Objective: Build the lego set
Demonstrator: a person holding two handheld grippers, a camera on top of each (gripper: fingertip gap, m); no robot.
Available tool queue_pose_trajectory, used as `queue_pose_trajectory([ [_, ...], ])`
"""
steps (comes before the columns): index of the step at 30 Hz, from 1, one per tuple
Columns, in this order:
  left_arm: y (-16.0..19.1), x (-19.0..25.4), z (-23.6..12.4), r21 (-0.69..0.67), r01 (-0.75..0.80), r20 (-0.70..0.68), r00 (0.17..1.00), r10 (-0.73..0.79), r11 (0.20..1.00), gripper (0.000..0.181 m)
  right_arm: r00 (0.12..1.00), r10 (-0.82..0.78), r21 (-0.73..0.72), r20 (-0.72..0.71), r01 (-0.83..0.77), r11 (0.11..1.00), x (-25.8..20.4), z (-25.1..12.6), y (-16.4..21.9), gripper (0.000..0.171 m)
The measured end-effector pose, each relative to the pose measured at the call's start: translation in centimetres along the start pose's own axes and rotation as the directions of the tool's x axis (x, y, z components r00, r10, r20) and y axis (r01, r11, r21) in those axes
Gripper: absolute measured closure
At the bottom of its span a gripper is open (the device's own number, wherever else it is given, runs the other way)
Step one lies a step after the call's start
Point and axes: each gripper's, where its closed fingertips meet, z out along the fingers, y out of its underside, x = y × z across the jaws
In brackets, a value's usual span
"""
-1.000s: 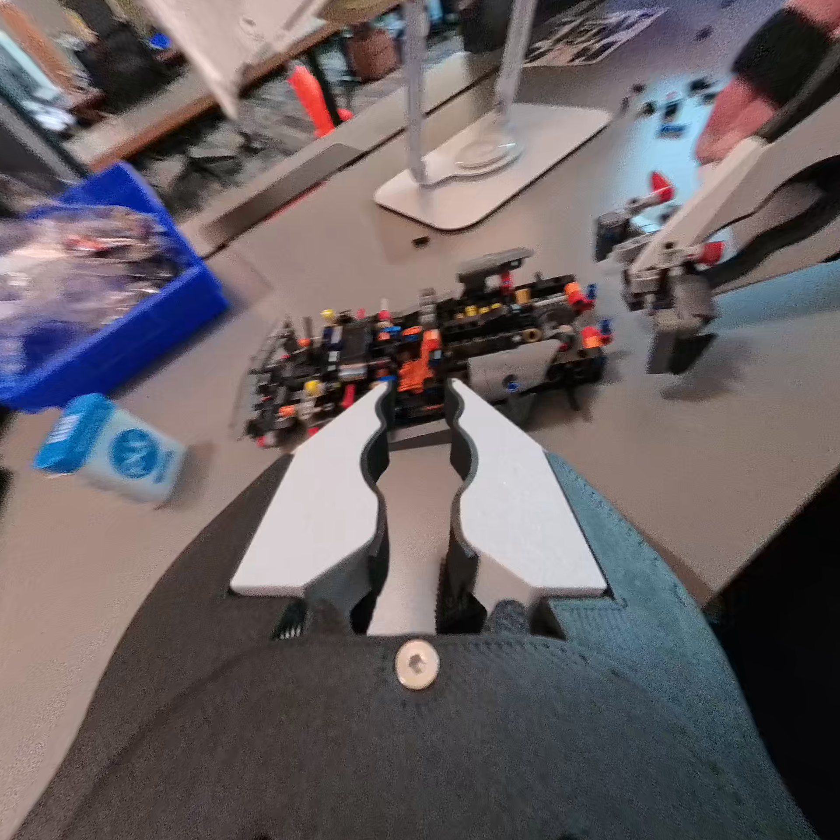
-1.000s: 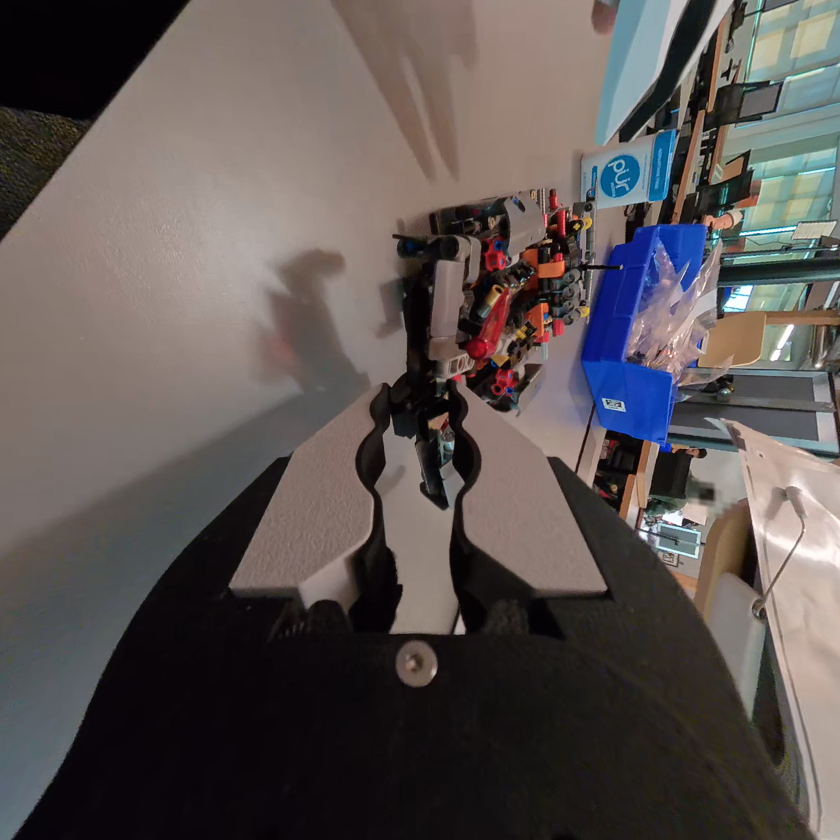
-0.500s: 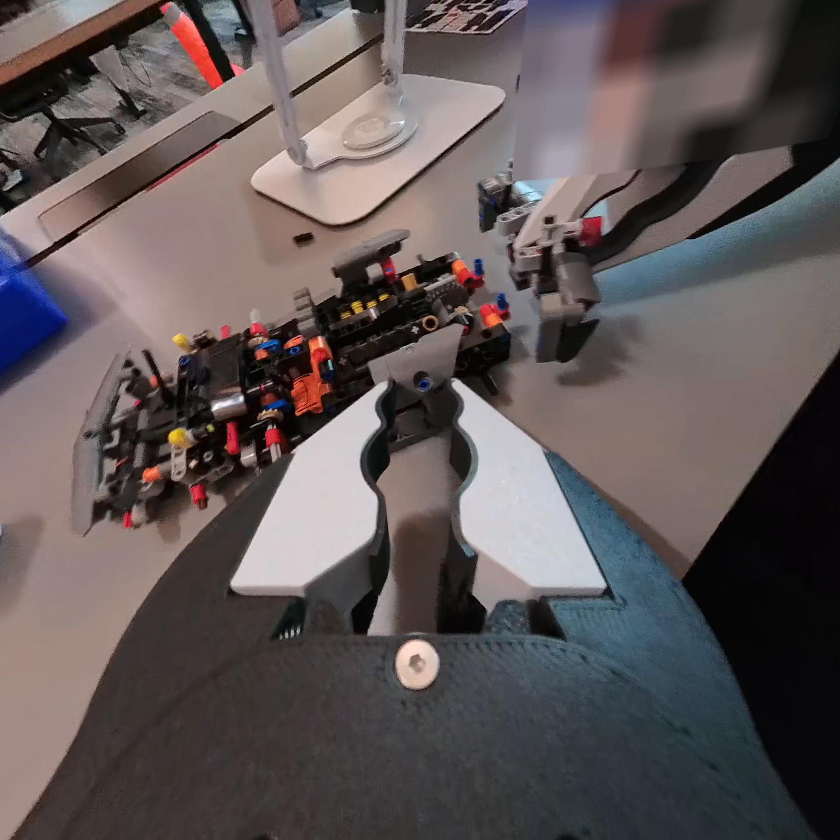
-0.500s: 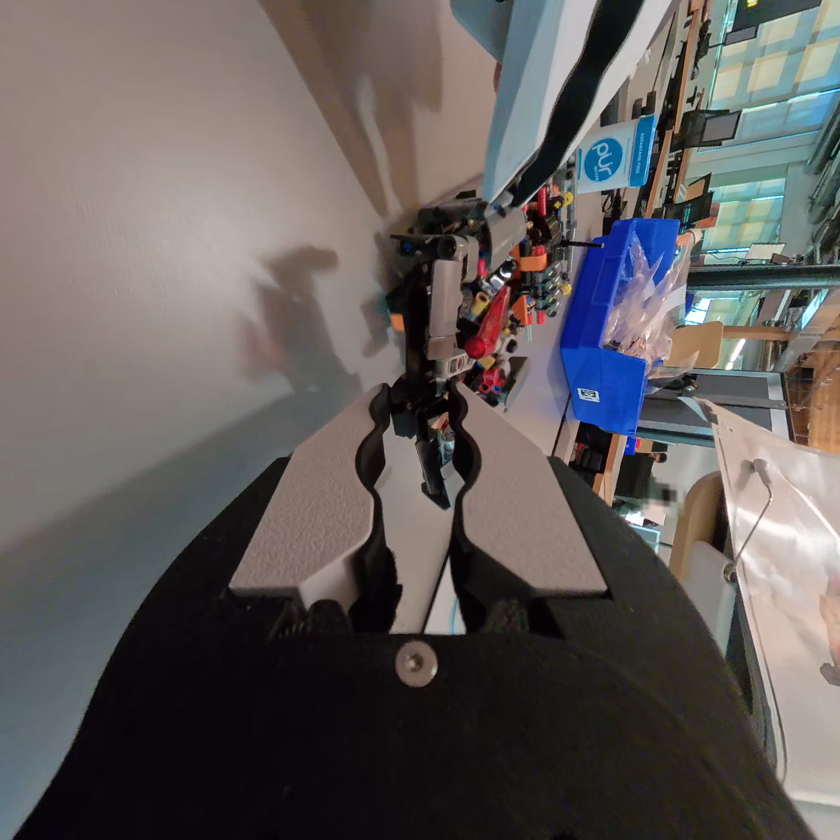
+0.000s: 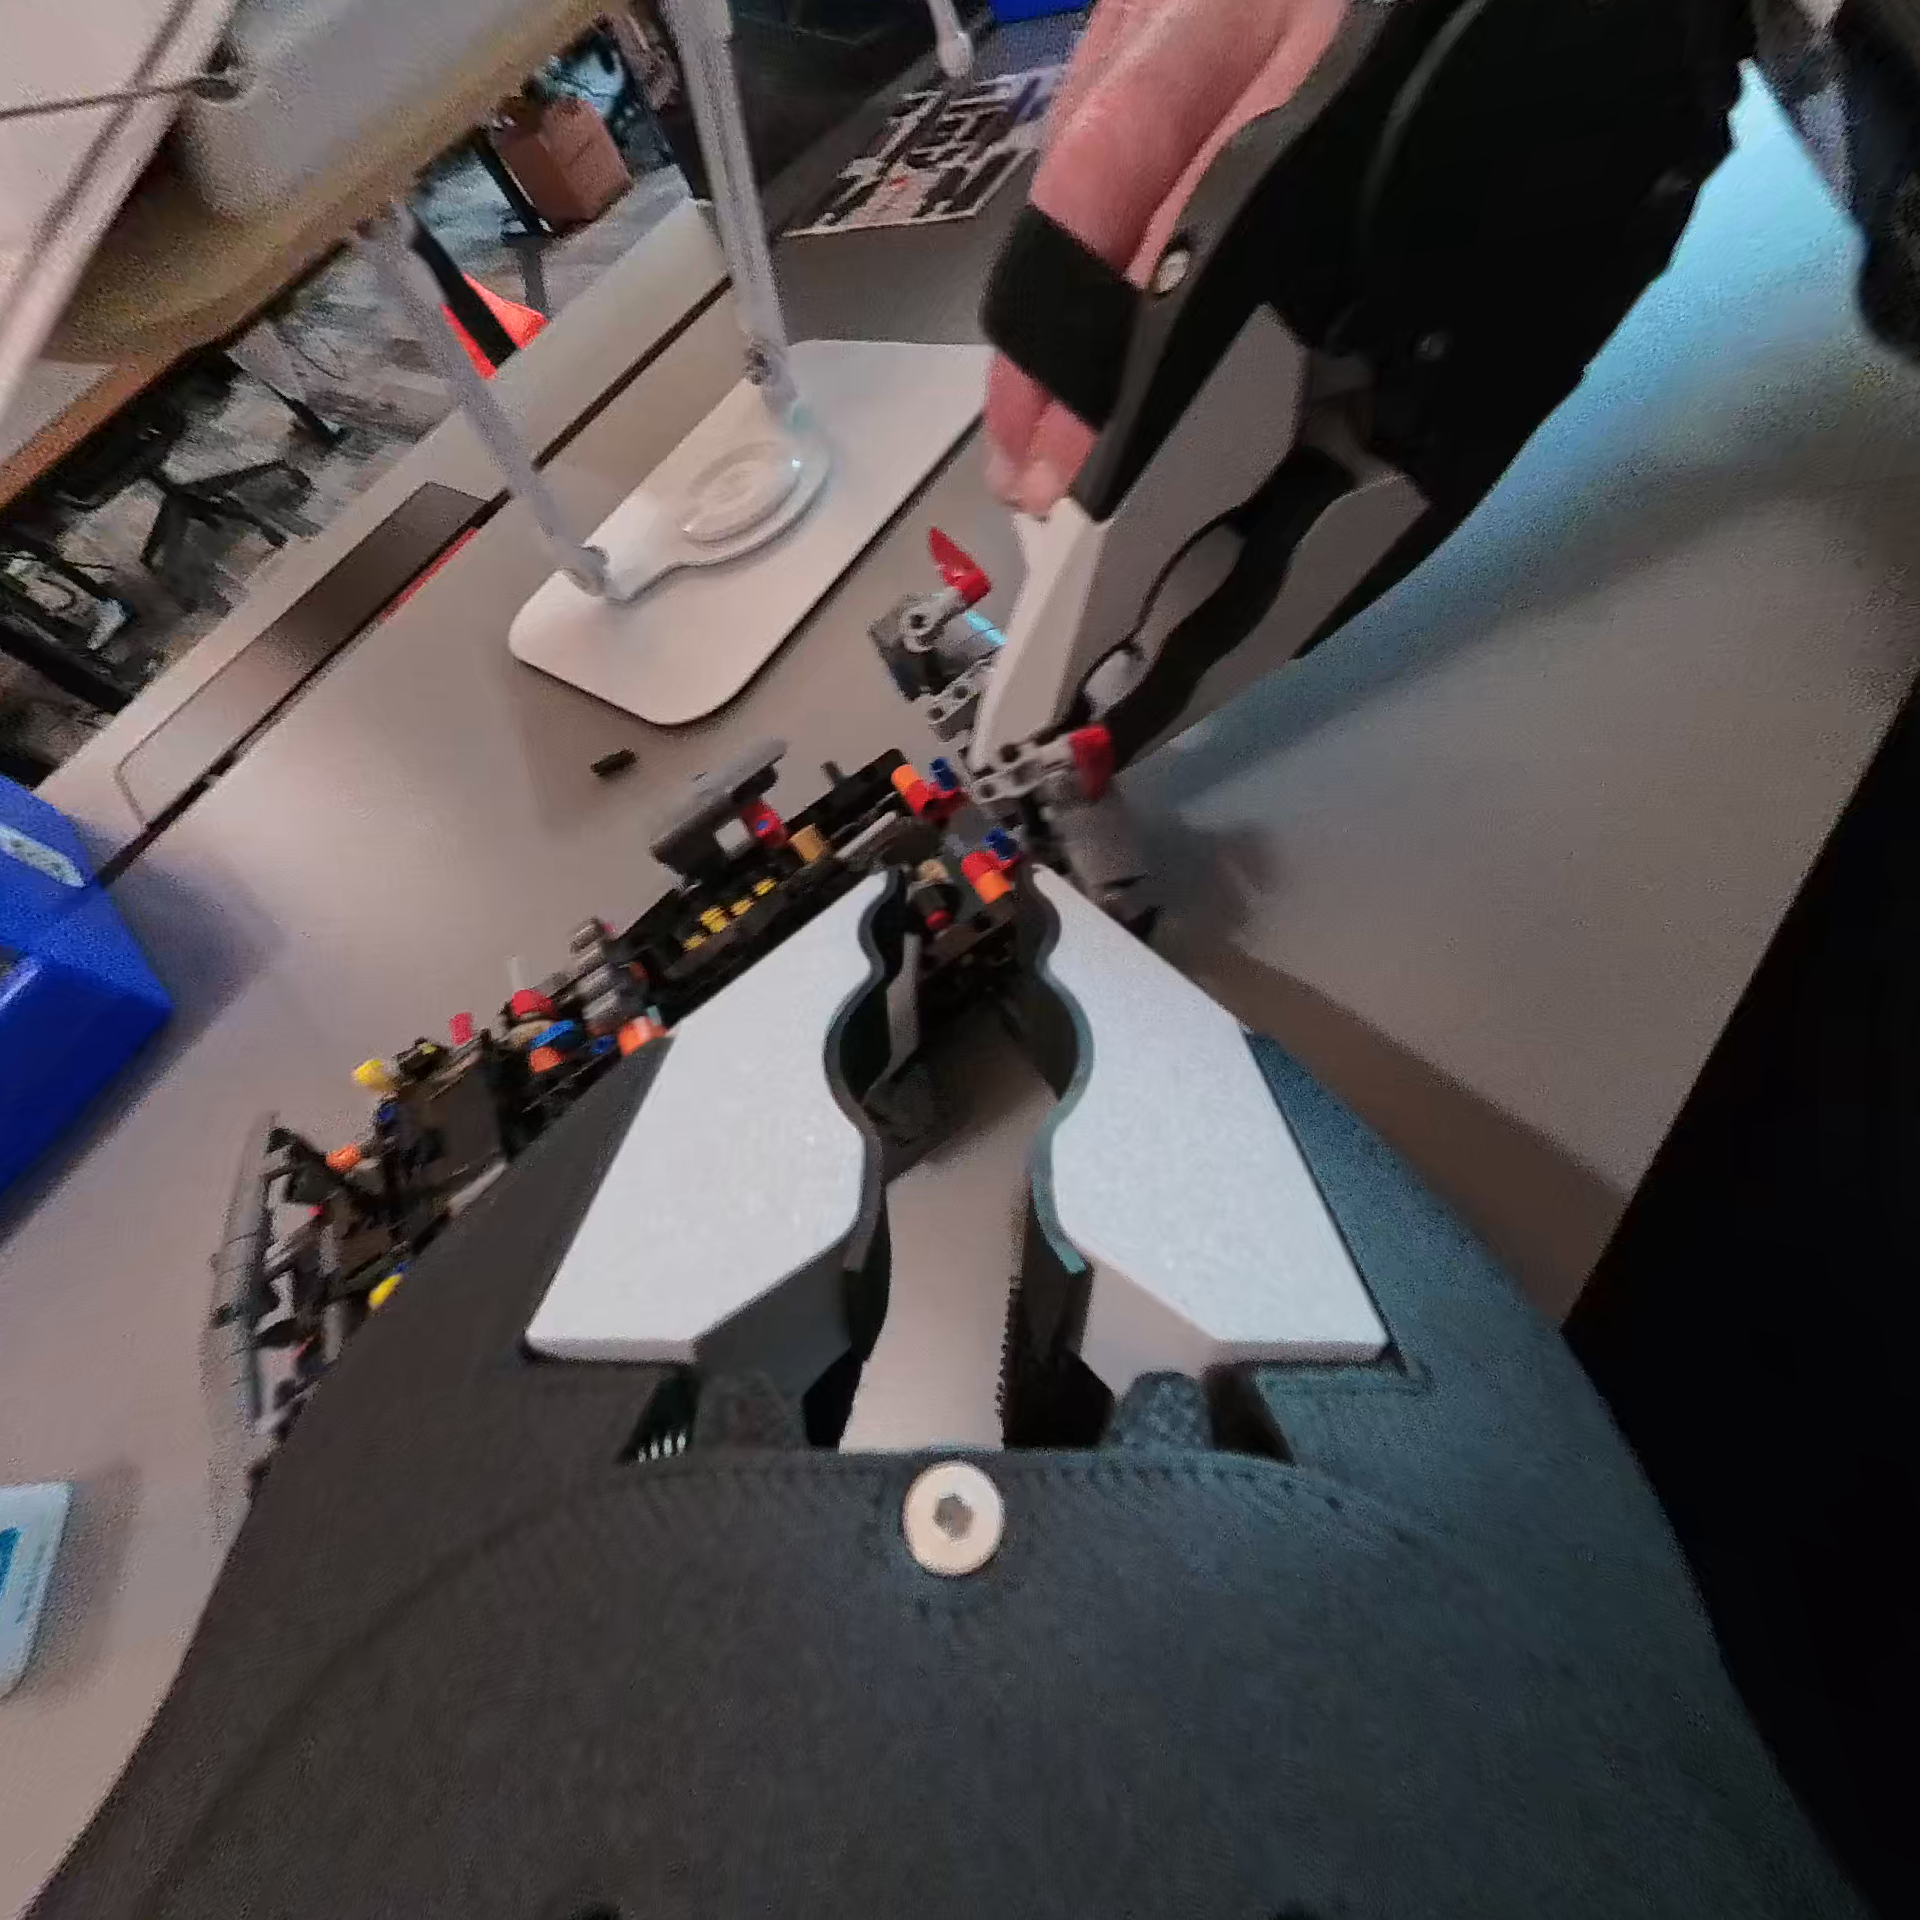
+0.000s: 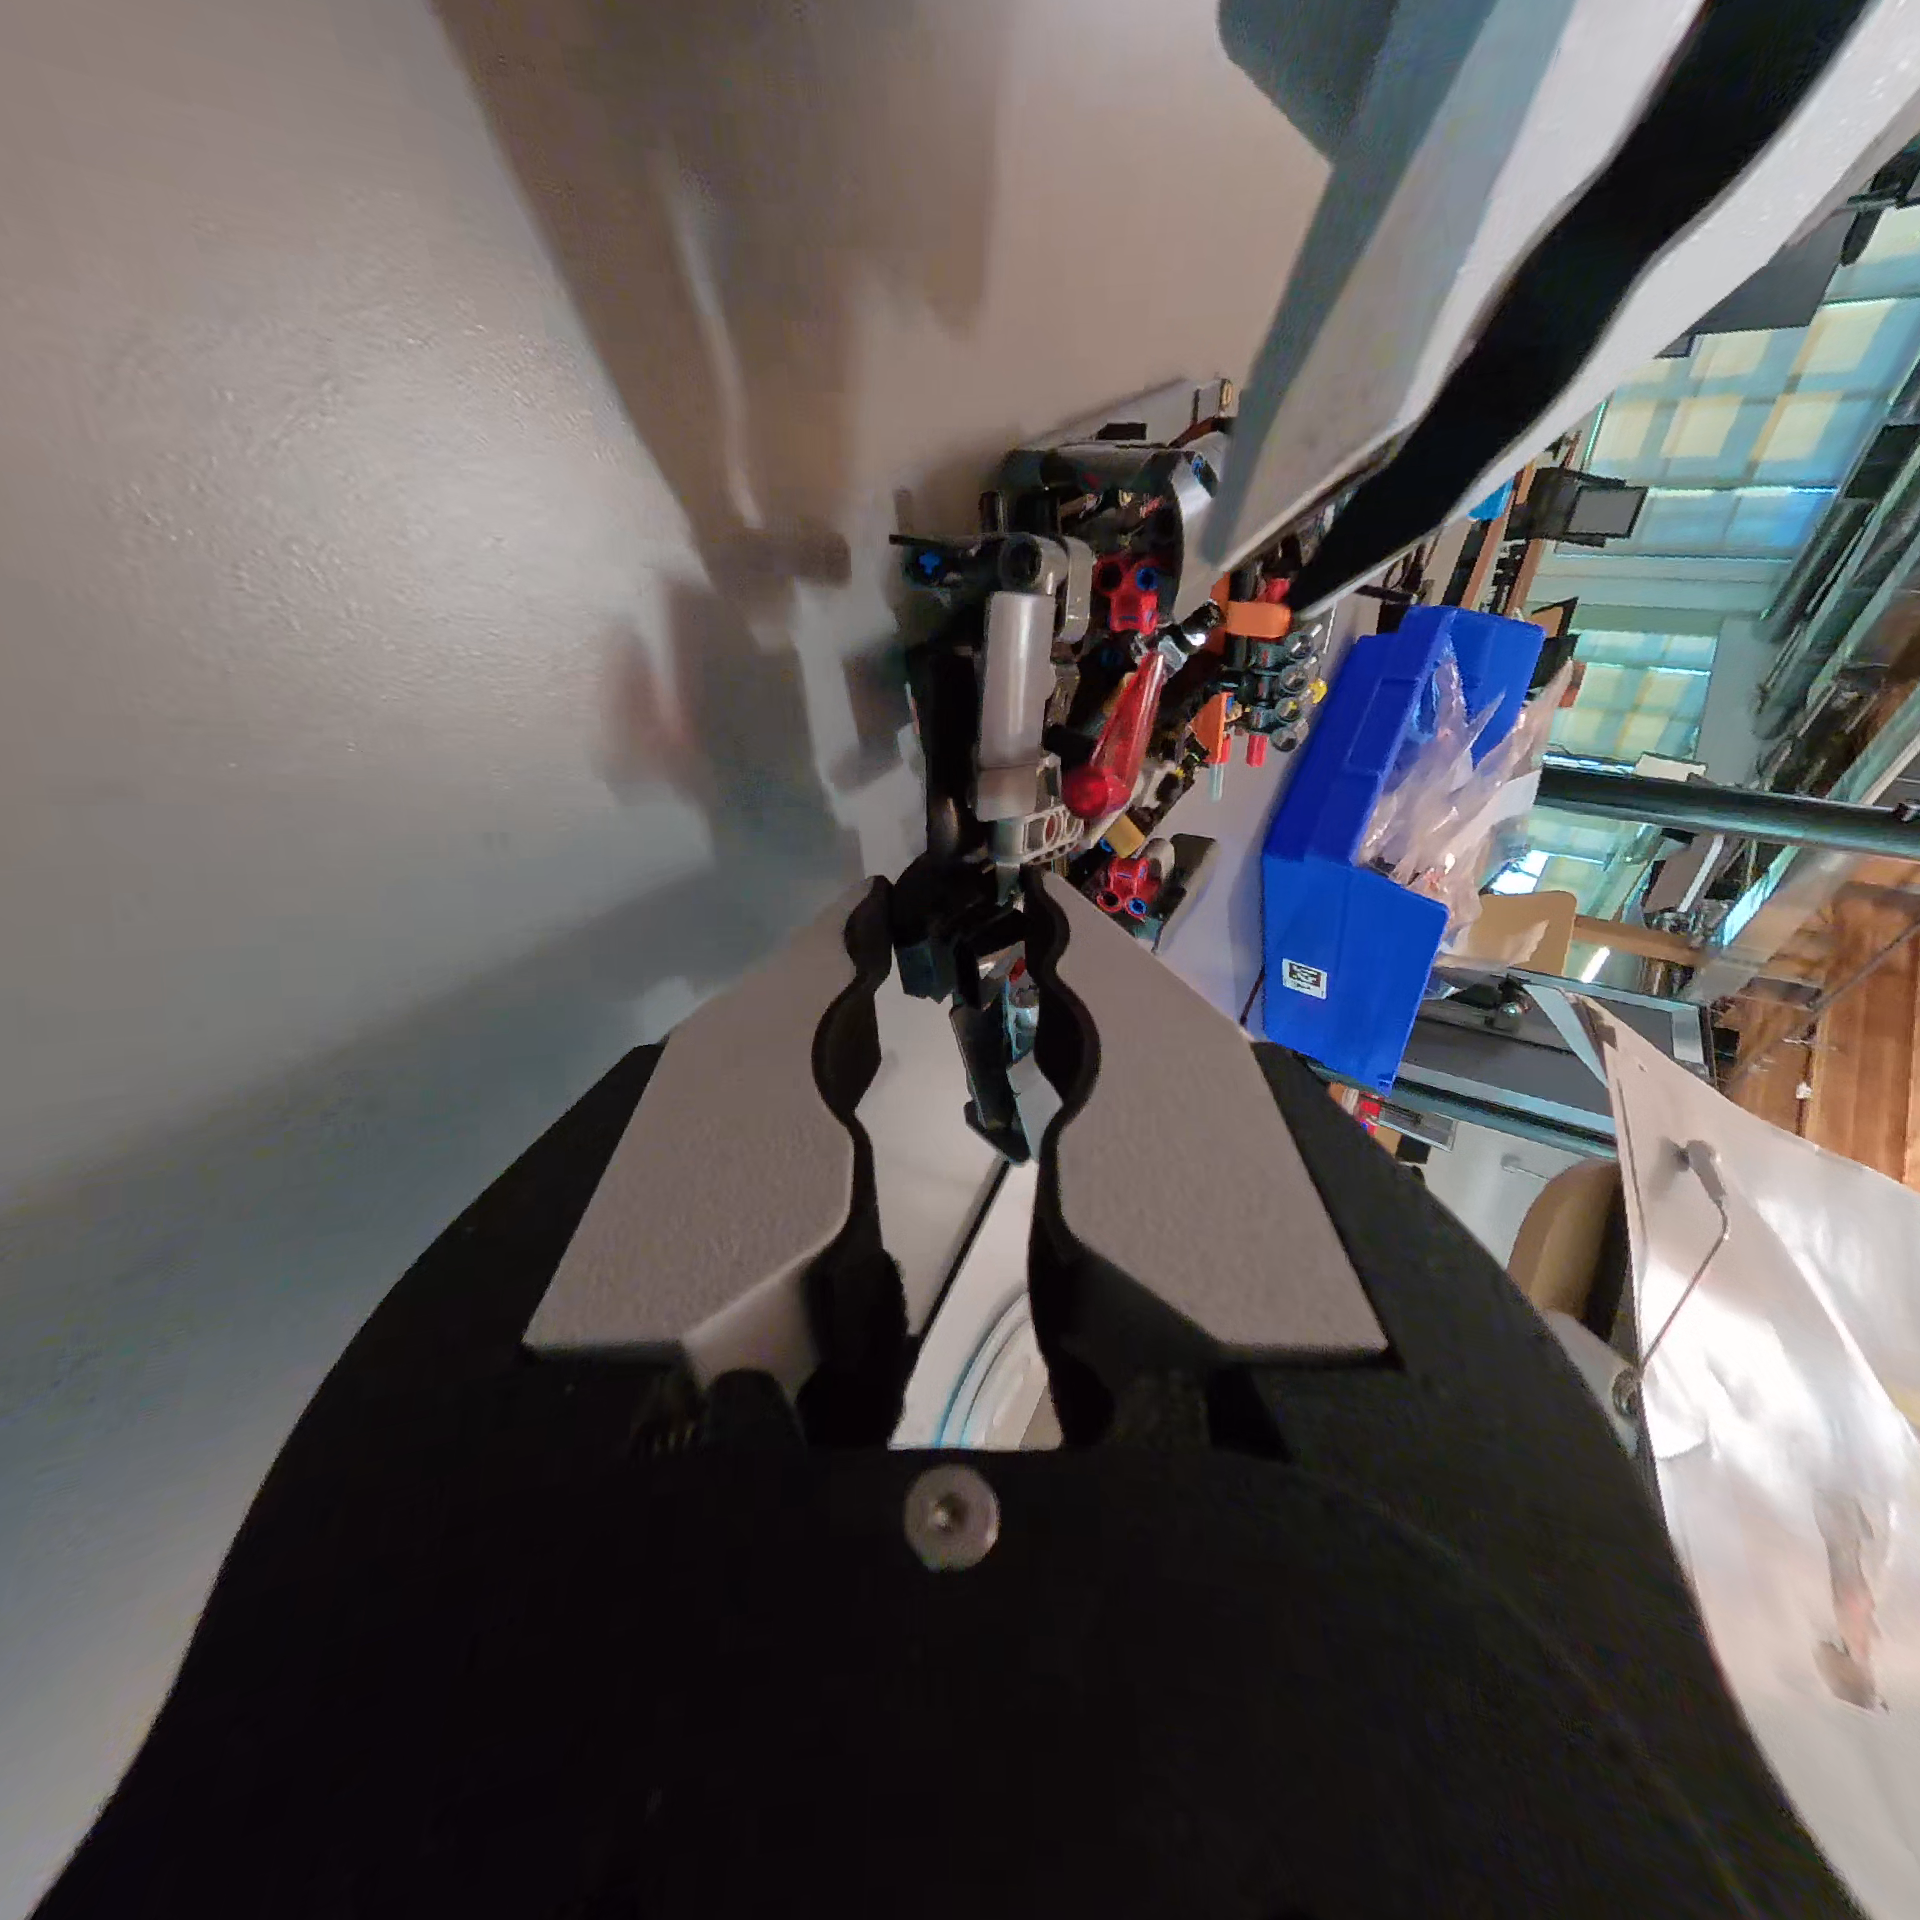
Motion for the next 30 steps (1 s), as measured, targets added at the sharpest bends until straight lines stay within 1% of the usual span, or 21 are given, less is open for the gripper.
queue_pose_trajectory([
  [3, 0.2, 1.4, 1.0, -0.013, 0.016, -0.015, 1.000, -0.016, 1.000, 0.161, 1.000, 0.001, 0.010, -0.003, -0.001, 1.000, 0.1, 0.2, 0.0, 0.149],
  [7, 1.2, 2.4, 2.0, -0.067, 0.002, 0.023, 1.000, -0.001, 0.998, 0.161, 1.000, -0.027, 0.034, 0.009, 0.026, 0.999, -0.2, 0.4, -0.4, 0.148],
  [14, 1.3, 2.9, 2.4, -0.083, 0.005, 0.050, 0.999, -0.001, 0.996, 0.164, 0.999, -0.031, 0.043, 0.025, 0.030, 0.999, -0.3, 0.6, -0.4, 0.148],
  [18, 0.7, 2.5, 2.4, -0.075, -0.090, 0.122, 0.988, 0.099, 0.993, 0.164, 0.999, -0.011, 0.045, 0.035, 0.010, 0.999, -0.4, 0.7, -0.3, 0.148],
  [20, 0.4, 2.3, 2.3, -0.069, -0.127, 0.135, 0.982, 0.135, 0.990, 0.161, 0.999, -0.007, 0.046, 0.032, 0.005, 0.999, -0.4, 0.8, -0.3, 0.148],
  [23, 0.4, 2.4, 2.5, -0.065, -0.128, 0.095, 0.987, 0.134, 0.990, 0.150, 0.999, -0.002, 0.050, 0.032, 0.000, 0.999, -0.4, 0.9, -0.4, 0.148],
  [27, 0.8, 2.2, 2.9, -0.093, -0.186, 0.053, 0.980, 0.192, 0.978, 0.137, 0.999, -0.009, 0.056, 0.039, 0.007, 0.998, -0.4, 0.9, -0.5, 0.148],
  [30, 0.8, 2.3, 3.4, -0.104, -0.256, 0.049, 0.964, 0.262, 0.961, 0.136, 0.999, -0.010, 0.059, 0.044, 0.007, 0.998, -0.4, 1.0, -0.5, 0.148],
])
